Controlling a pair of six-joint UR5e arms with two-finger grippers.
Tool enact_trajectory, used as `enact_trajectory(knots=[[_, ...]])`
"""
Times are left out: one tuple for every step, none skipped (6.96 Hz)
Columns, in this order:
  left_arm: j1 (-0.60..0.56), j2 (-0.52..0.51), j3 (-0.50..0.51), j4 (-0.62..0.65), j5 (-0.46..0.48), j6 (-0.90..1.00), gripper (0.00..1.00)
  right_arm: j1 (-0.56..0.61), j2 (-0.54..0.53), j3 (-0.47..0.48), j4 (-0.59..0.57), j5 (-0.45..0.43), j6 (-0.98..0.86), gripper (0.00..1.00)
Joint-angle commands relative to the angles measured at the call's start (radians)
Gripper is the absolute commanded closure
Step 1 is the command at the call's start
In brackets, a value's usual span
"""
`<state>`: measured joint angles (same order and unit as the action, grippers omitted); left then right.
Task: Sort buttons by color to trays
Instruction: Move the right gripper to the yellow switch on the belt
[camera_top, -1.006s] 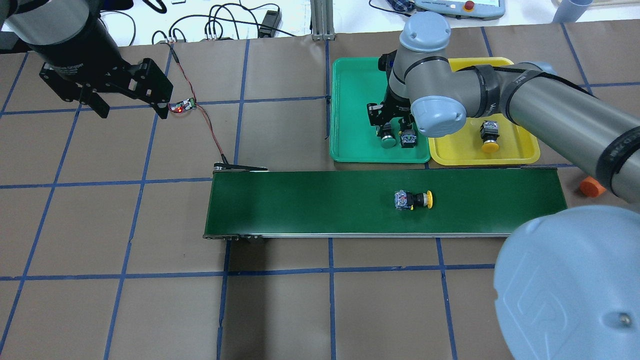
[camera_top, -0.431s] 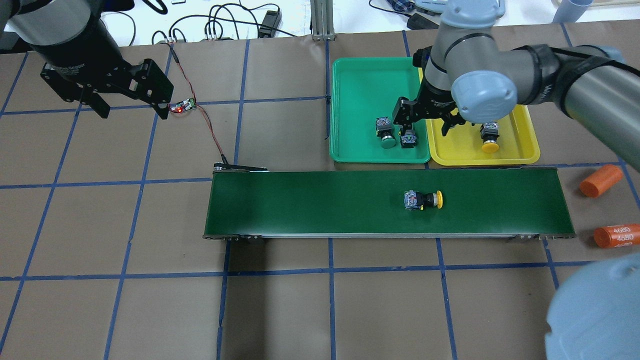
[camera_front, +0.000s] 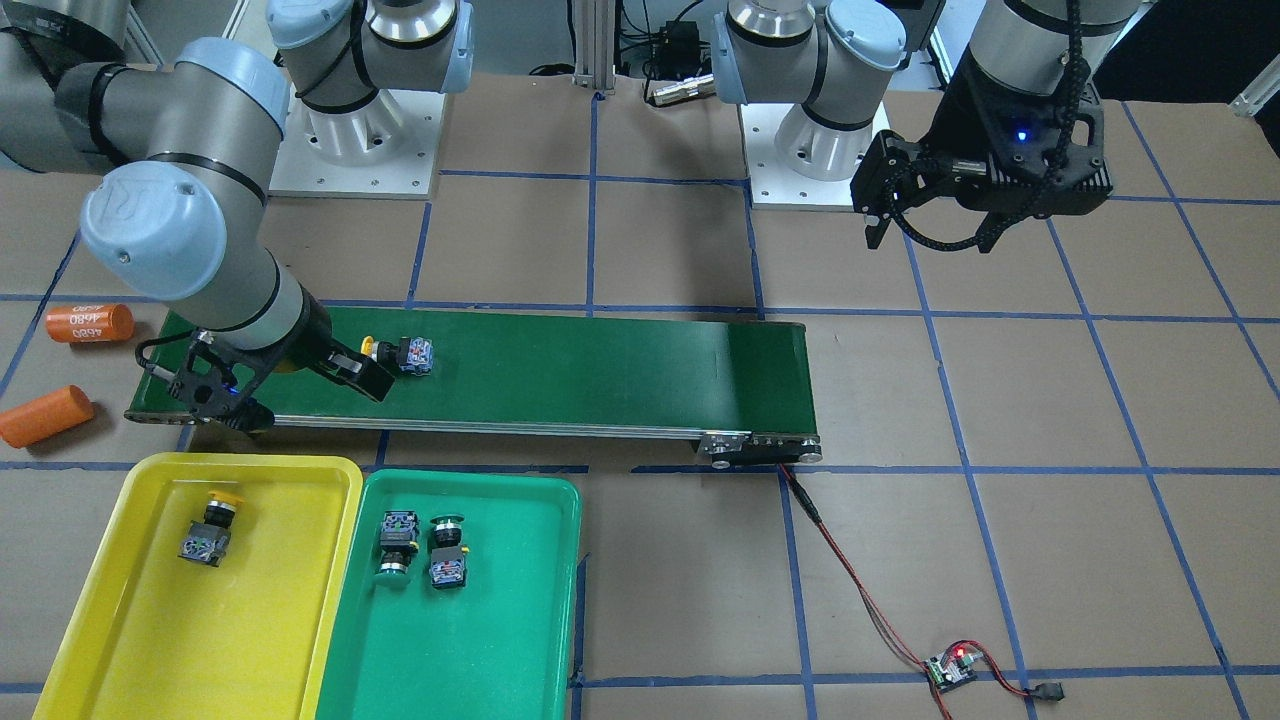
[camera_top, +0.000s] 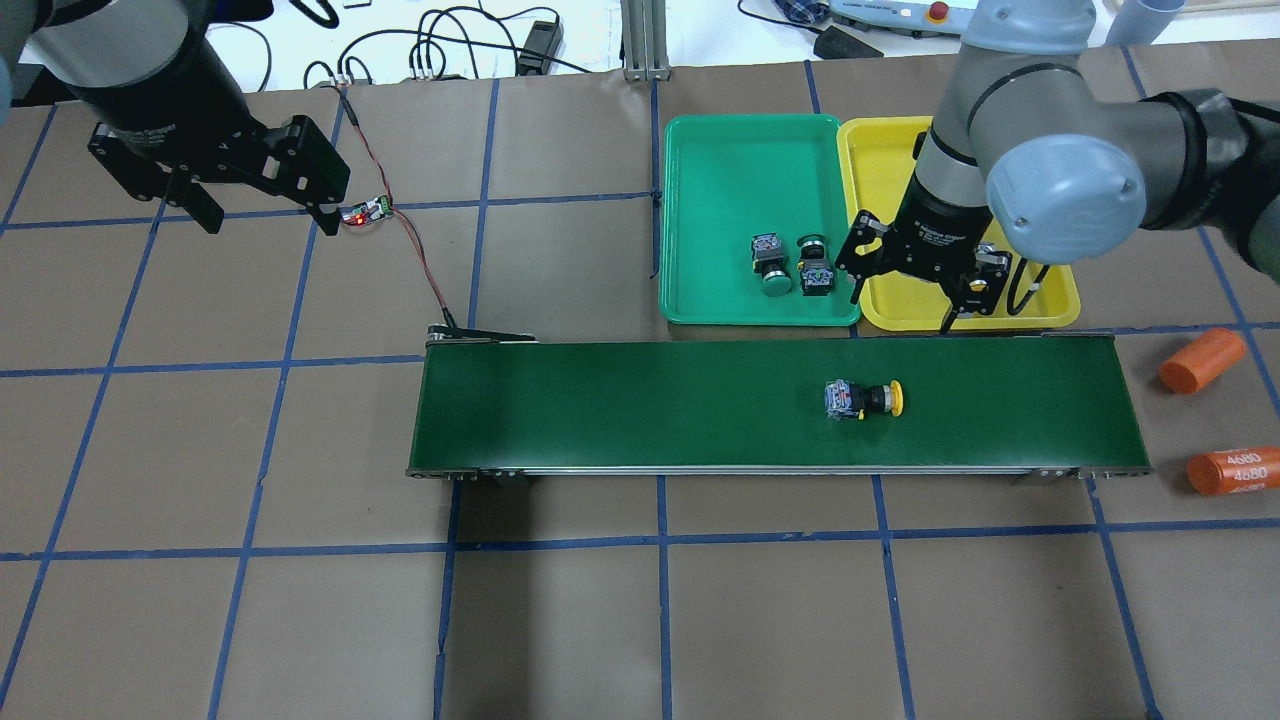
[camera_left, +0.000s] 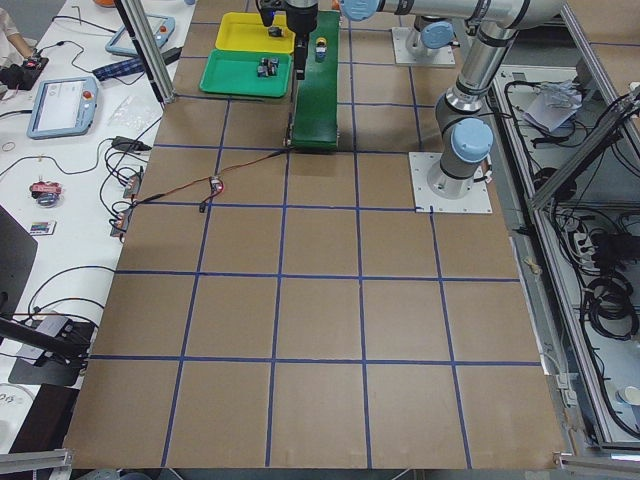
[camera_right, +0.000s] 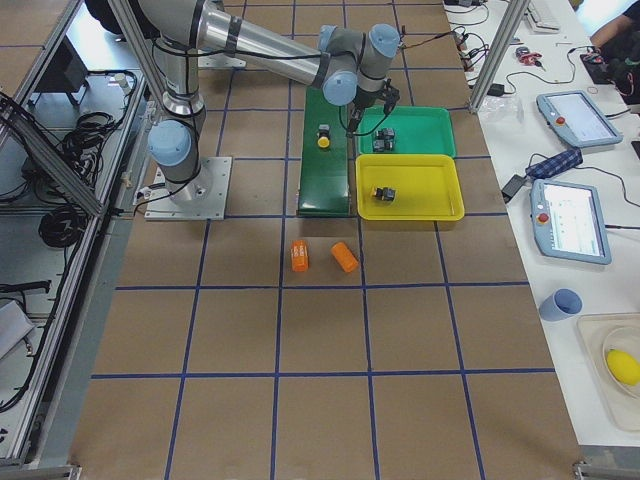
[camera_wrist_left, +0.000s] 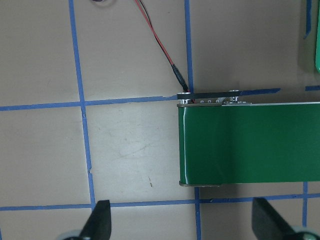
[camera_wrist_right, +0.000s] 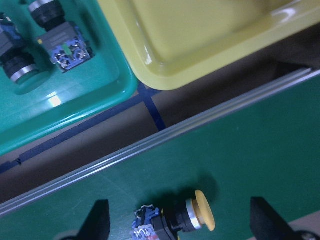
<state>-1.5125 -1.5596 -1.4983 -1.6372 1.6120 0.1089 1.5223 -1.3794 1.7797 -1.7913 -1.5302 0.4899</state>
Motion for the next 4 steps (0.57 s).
enact_trajectory(knots=[[0.0,-0.003,0.001,0.0,0.0,0.0,0.0,-0.004,-0.079,0.107,-0.016,-0.001,0.252,0.0],[0.0,-0.005,0.001,0.0,0.0,0.0,0.0,-0.01,-0.079,0.125,-0.017,0.001,0.33,0.0],[0.0,-0.005,0.0,0.0,0.0,0.0,0.0,-0.022,-0.076,0.132,-0.017,0.001,0.34,0.0],[0.0,-0.005,0.0,0.0,0.0,0.0,0.0,-0.052,-0.076,0.148,-0.016,0.008,0.349,0.0]])
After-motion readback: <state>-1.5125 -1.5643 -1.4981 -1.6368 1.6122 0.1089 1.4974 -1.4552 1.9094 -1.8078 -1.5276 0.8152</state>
